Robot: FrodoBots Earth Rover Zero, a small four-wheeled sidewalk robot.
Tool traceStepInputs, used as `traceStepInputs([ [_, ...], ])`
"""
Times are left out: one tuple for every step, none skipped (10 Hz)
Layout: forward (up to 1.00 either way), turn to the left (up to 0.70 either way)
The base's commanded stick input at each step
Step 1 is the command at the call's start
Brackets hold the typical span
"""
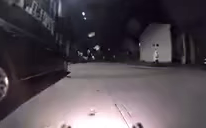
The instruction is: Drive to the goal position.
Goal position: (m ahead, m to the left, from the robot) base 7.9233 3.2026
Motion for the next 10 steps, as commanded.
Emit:
traceStepInputs([
  [0.85, 0.0],
  [0.85, 0.0],
  [0.85, 0.0],
  [0.85, 0.0],
  [0.85, 0.0],
  [0.85, 0.0],
  [0.85, 0.0],
  [0.85, 0.0],
  [0.85, 0.0],
  [0.85, 0.0],
])
